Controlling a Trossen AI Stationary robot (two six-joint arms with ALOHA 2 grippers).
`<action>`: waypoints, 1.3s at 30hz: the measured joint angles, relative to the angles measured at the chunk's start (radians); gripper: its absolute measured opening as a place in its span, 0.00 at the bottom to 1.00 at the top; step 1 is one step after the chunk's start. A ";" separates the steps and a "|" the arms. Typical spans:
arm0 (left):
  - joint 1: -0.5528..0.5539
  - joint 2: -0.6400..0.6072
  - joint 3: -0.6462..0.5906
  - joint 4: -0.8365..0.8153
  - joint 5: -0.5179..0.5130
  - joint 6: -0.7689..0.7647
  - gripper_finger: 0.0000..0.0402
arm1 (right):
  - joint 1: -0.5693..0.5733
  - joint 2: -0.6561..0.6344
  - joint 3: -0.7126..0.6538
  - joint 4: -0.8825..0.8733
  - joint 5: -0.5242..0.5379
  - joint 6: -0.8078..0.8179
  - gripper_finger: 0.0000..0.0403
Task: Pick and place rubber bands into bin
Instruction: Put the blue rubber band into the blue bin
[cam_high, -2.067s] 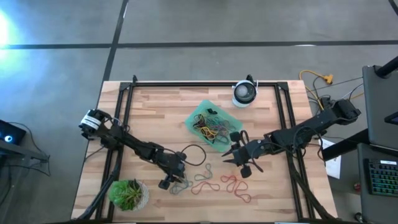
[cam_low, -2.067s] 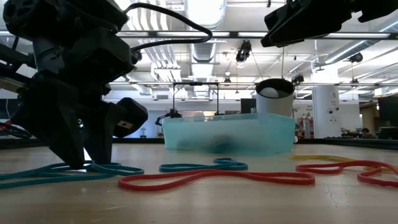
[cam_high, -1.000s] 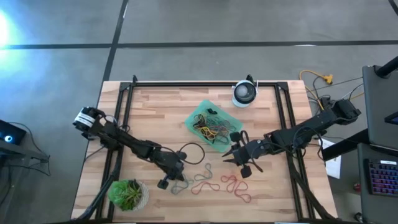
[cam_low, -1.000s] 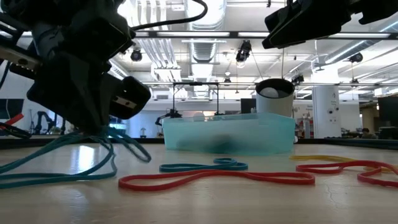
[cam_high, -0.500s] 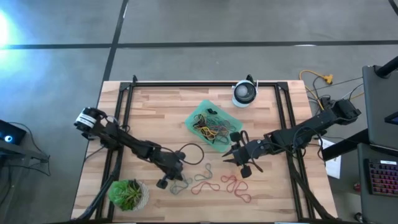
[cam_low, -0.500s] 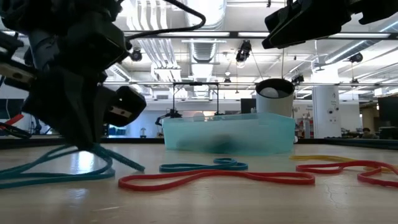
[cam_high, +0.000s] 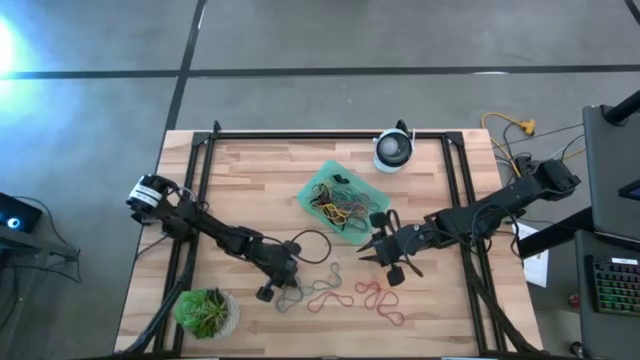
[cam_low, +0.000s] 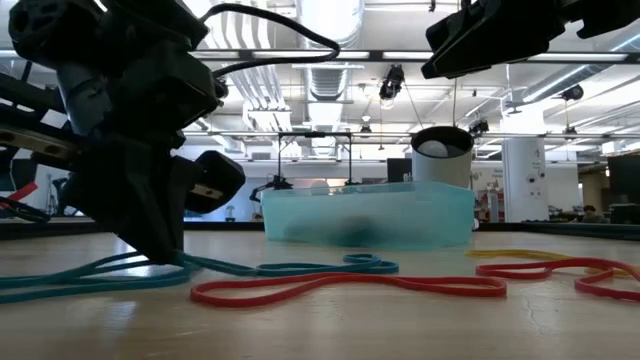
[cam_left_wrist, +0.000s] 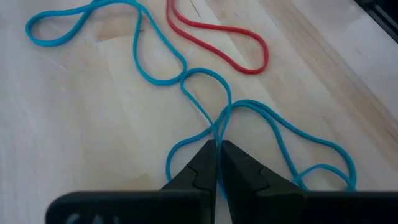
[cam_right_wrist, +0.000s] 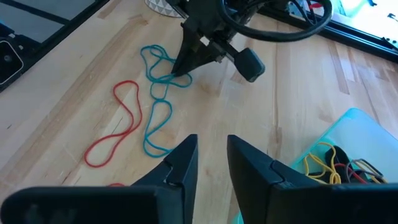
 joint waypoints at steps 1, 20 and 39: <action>0.000 0.000 0.000 0.000 0.000 0.001 0.01 | 0.000 0.000 0.000 0.000 0.000 0.000 0.20; 0.016 -0.001 -0.006 -0.001 -0.167 -0.008 0.10 | 0.000 0.000 0.000 0.000 0.000 0.000 0.21; 0.020 -0.041 -0.006 -0.010 -0.181 -0.008 0.23 | 0.000 0.000 0.000 0.000 0.000 0.000 0.21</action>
